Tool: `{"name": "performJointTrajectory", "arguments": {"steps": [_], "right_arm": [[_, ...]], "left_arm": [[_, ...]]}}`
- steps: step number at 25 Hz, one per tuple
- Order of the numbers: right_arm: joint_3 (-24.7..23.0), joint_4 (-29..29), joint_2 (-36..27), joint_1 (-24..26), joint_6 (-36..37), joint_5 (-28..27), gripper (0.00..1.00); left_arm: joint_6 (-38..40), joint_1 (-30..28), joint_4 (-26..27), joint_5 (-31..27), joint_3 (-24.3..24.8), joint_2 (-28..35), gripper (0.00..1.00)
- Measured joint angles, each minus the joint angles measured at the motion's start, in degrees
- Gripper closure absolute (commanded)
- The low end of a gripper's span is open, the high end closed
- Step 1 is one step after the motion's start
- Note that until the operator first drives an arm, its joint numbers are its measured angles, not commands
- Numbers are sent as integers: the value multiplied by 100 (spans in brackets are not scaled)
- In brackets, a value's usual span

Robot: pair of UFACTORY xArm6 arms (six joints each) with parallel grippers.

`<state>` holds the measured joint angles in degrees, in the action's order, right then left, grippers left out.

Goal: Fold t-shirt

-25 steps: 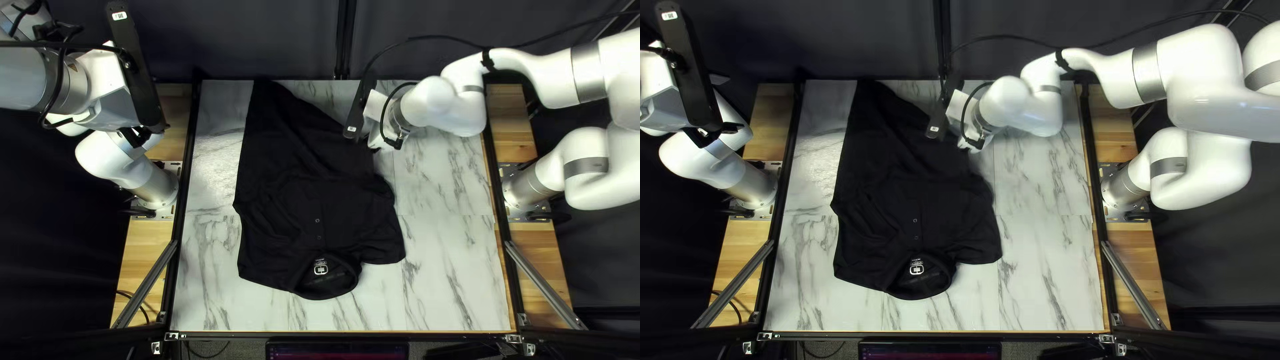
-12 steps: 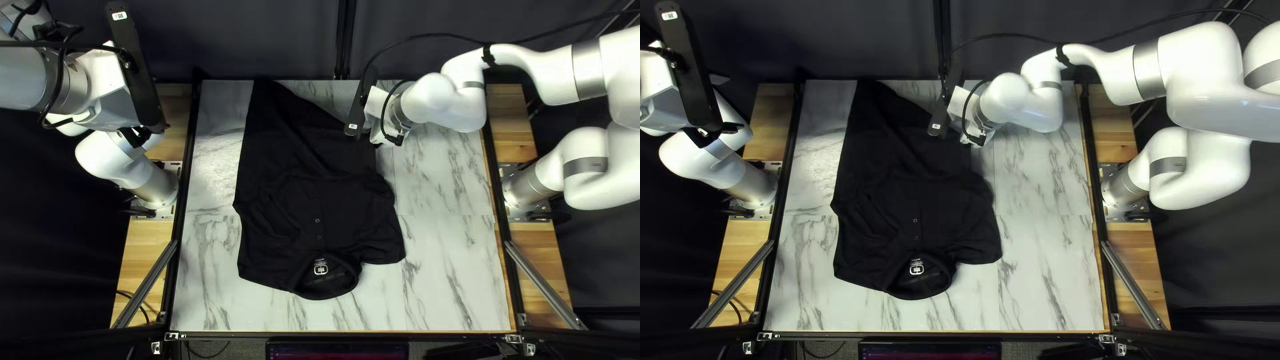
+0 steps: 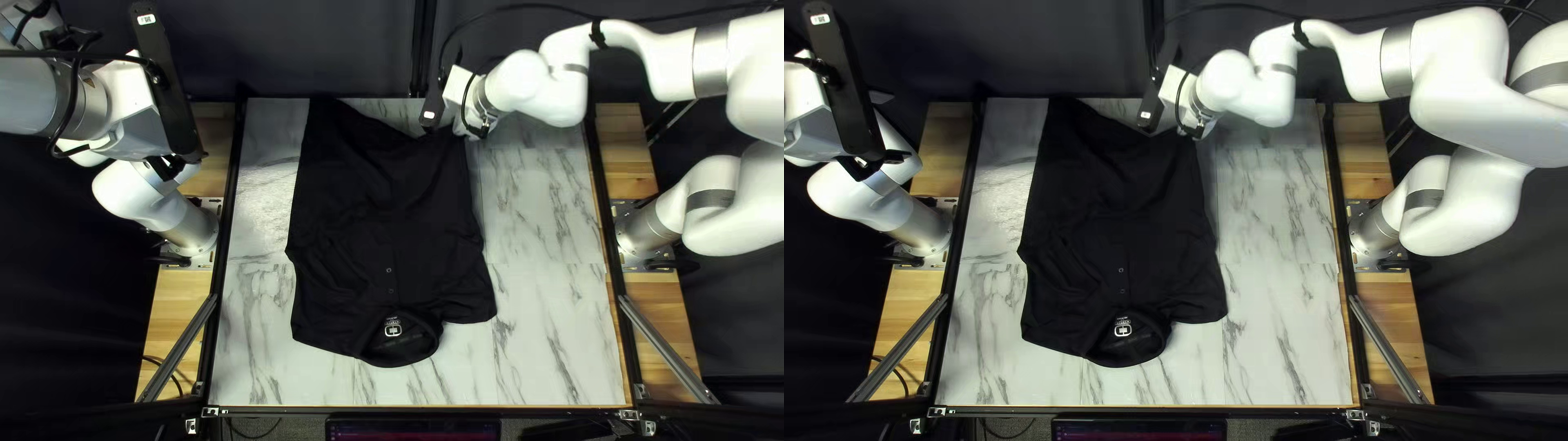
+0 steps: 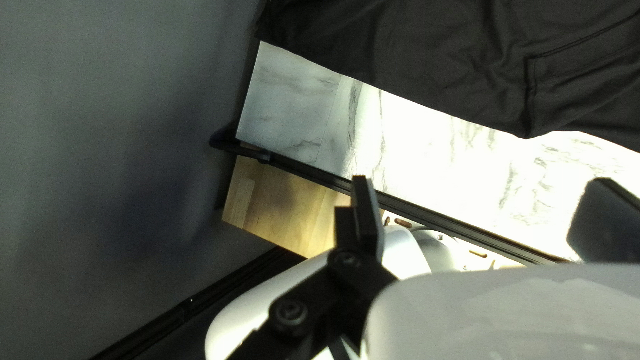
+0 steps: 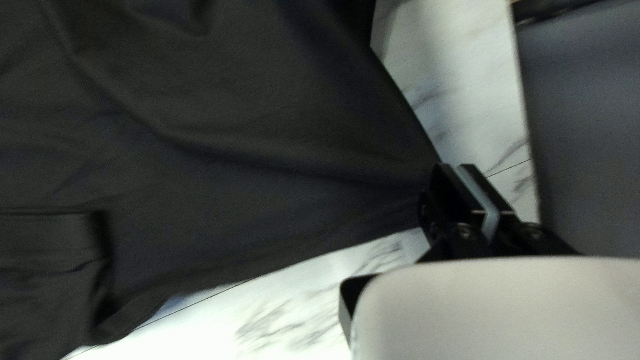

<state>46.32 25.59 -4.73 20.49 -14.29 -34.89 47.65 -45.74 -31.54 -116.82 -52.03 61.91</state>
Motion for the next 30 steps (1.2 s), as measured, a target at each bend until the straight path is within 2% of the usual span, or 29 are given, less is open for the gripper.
{"name": "performJointTrajectory", "arguments": {"steps": [3,11,22,23,24,25,30], "right_arm": [[-3,164,22,82,-66,95,100],[-26,173,21,101,-43,113,100],[-131,-494,202,593,869,-56,100],[-126,-537,234,608,911,-54,94],[-111,-581,273,617,953,-43,10],[-80,-627,315,613,989,-35,0],[27,-762,268,497,1066,-117,0]], "left_arm": [[0,0,0,0,0,0,0],[0,0,0,0,0,0,0],[0,0,0,0,0,0,0],[0,0,0,0,0,0,0],[0,0,0,0,0,0,0],[0,0,0,0,0,0,0],[0,0,0,0,0,0,0]]}}
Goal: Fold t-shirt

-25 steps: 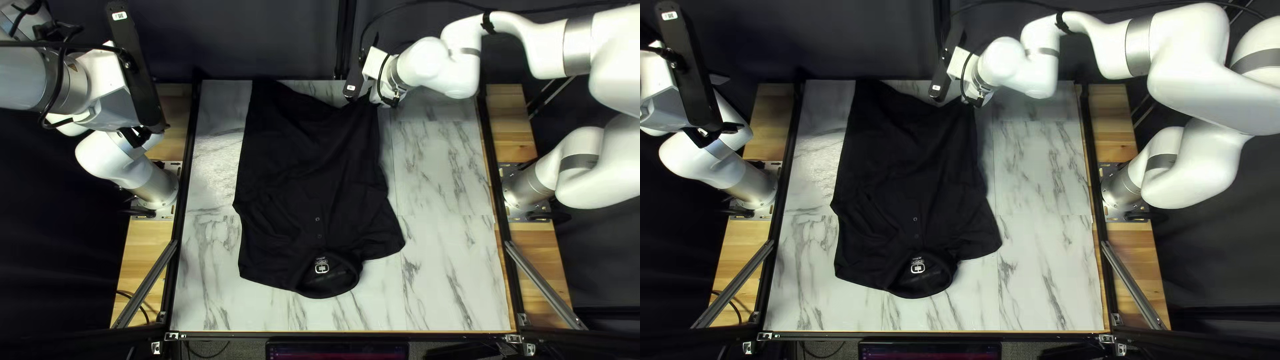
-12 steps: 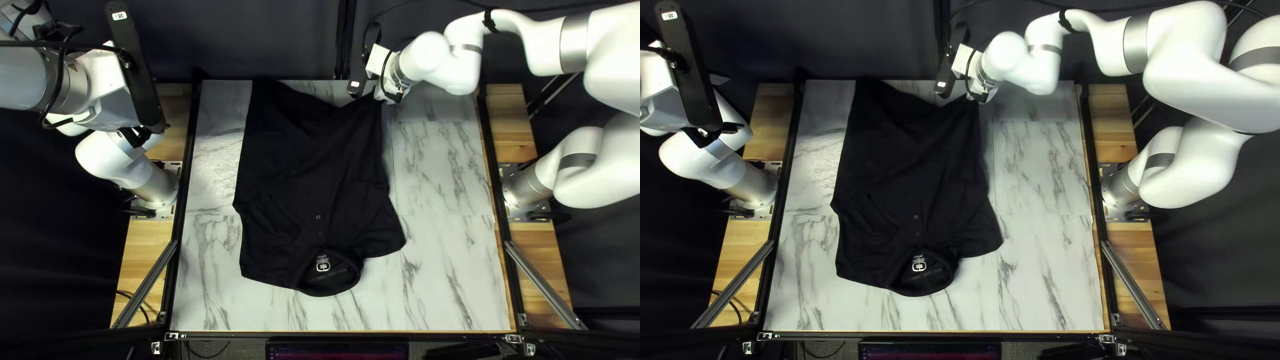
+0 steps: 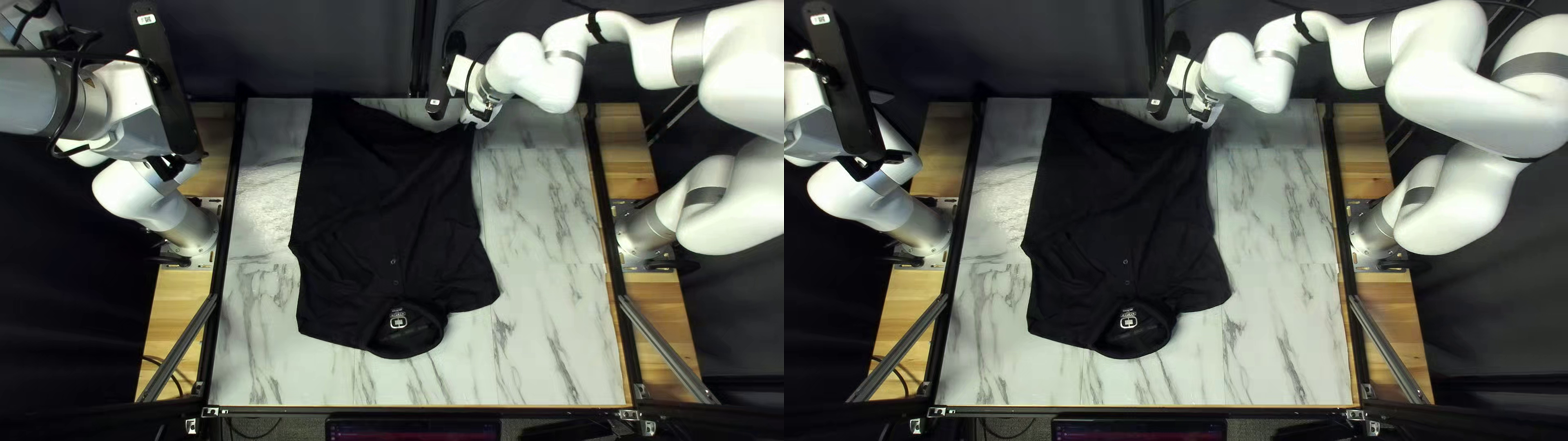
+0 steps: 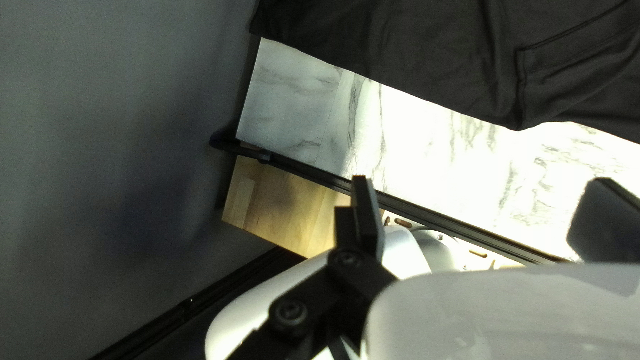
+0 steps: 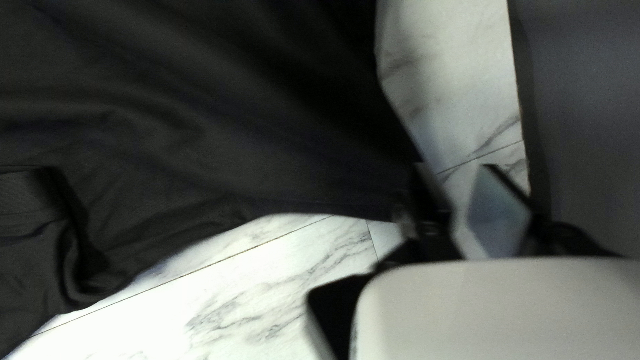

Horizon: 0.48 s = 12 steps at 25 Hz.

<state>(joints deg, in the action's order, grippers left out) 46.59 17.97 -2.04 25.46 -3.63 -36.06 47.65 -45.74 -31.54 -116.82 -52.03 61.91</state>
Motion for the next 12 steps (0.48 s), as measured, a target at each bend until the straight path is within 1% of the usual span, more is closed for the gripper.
{"name": "performJointTrajectory", "arguments": {"steps": [2,8,10,12], "right_arm": [[-70,30,-213,-13,-30,-74,0],[-468,108,-1129,-57,-87,-351,0],[-599,57,-1467,-217,-97,-491,0],[-744,-11,-1819,-546,-144,-671,0]], "left_arm": [[0,0,0,0,0,0,0],[0,0,0,0,0,0,0],[0,0,0,0,0,0,0],[0,0,0,0,0,0,0]]}}
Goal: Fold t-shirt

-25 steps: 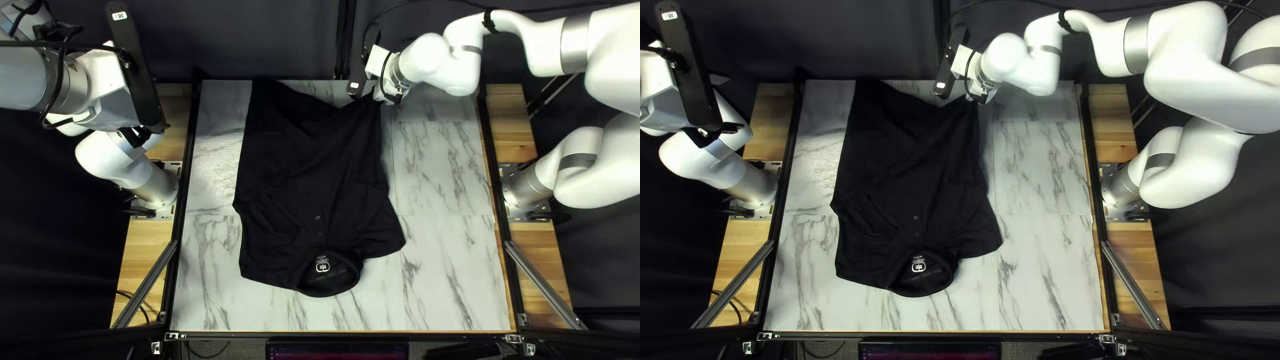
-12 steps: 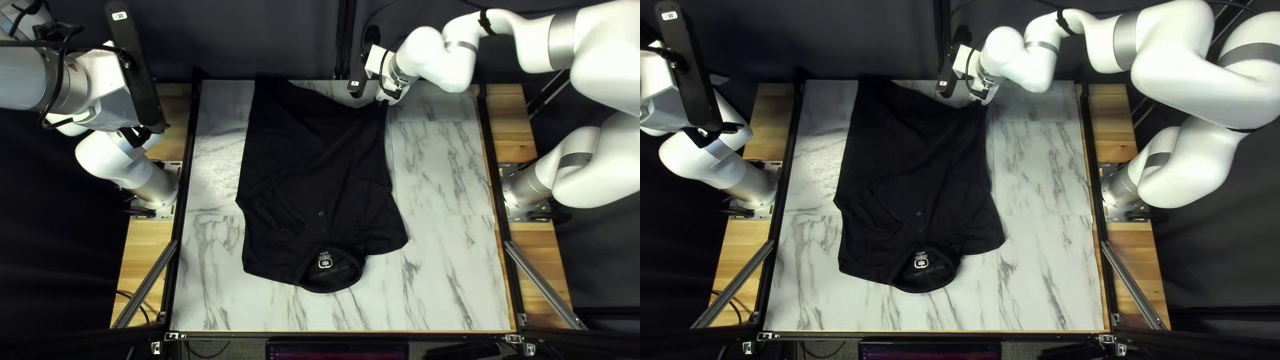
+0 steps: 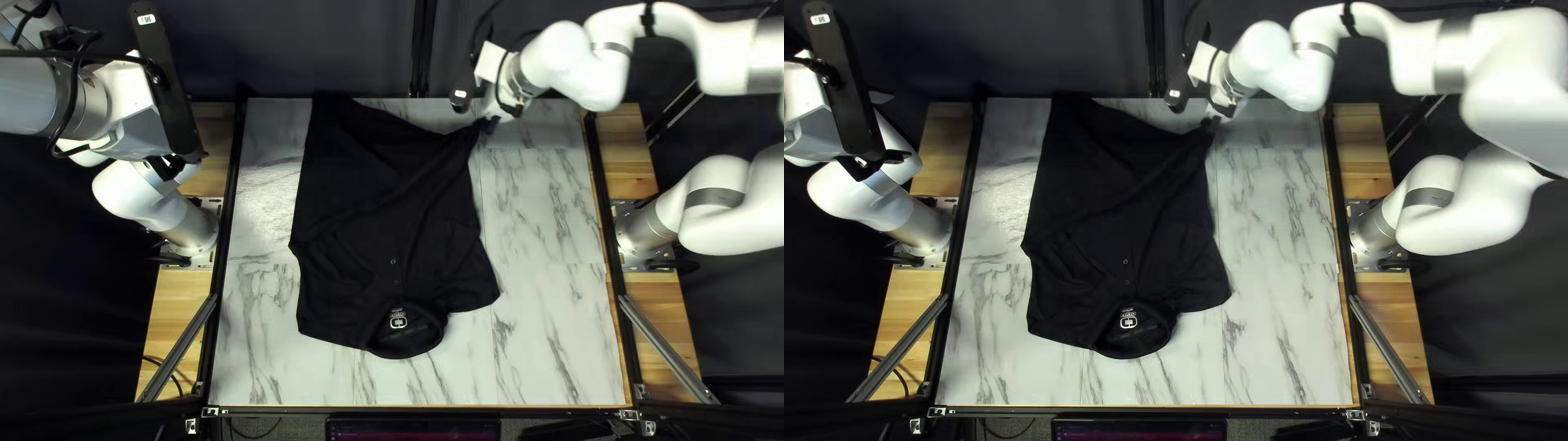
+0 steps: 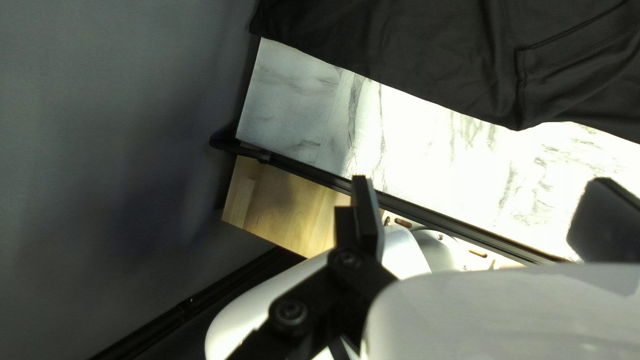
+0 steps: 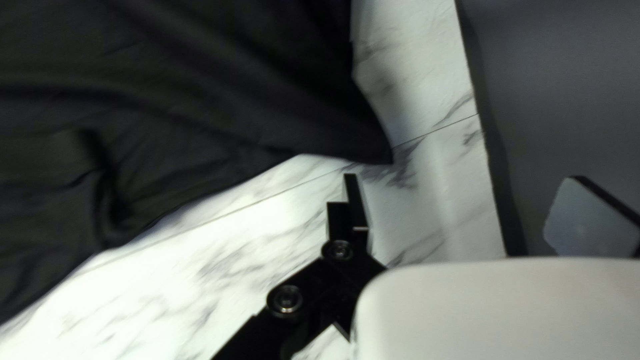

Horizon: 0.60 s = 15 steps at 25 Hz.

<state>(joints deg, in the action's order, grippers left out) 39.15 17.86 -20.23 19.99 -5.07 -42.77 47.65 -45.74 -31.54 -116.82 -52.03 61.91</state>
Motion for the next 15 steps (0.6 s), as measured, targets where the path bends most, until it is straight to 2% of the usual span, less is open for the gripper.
{"name": "performJointTrajectory", "arguments": {"steps": [4,8,15], "right_arm": [[-265,-145,-521,-997,-209,-305,0],[-614,-370,-710,-1889,-251,-211,0],[-670,-421,-738,-1996,-235,-169,0]], "left_arm": [[0,0,0,0,0,0,0],[0,0,0,0,0,0,0],[0,0,0,0,0,0,0]]}}
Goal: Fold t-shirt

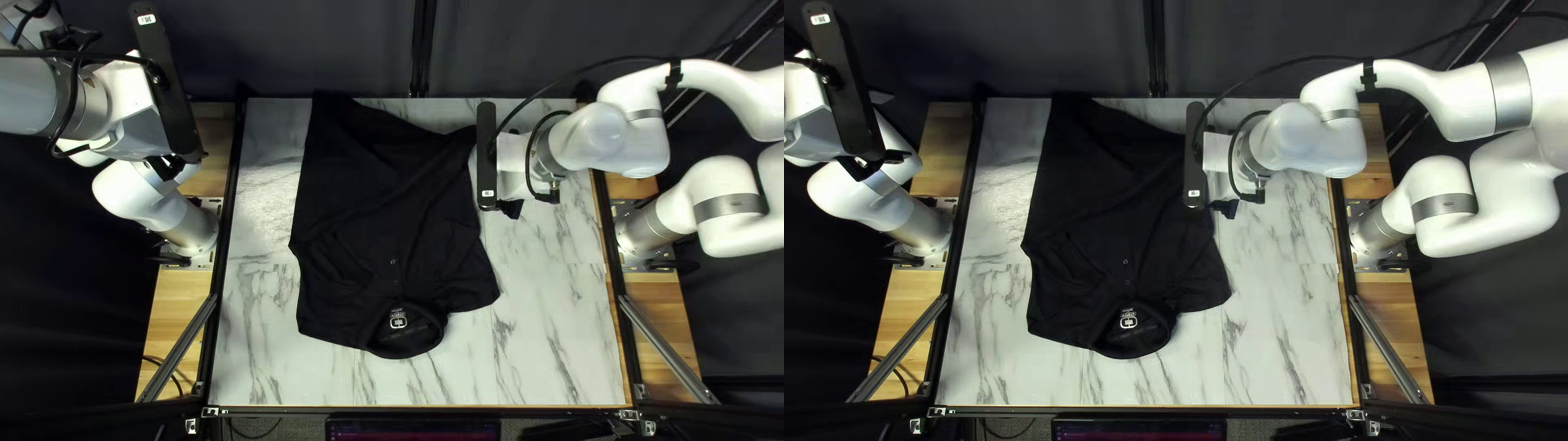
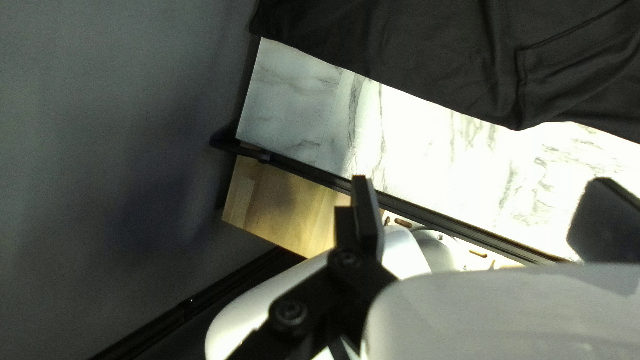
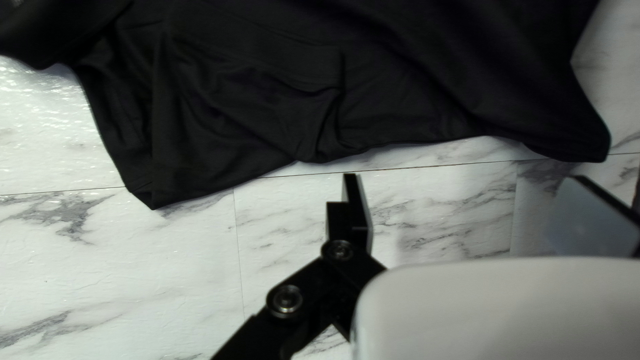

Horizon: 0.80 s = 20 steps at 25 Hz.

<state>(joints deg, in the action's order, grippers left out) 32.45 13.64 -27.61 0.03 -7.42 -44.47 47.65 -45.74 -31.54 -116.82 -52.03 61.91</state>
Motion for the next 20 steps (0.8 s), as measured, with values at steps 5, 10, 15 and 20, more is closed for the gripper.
{"name": "performJointTrajectory", "arguments": {"steps": [5,10,15,20], "right_arm": [[-17,20,-13,-26,-7,0,0],[64,122,405,-797,-321,152,0],[393,250,1239,-1537,-787,450,0],[740,376,2084,-2108,-1252,852,0]], "left_arm": [[2,-1,2,0,1,1,0],[86,-129,39,603,6,-501,0],[156,-55,138,2106,364,-1476,0],[450,-8,247,3550,665,-2619,0]]}}
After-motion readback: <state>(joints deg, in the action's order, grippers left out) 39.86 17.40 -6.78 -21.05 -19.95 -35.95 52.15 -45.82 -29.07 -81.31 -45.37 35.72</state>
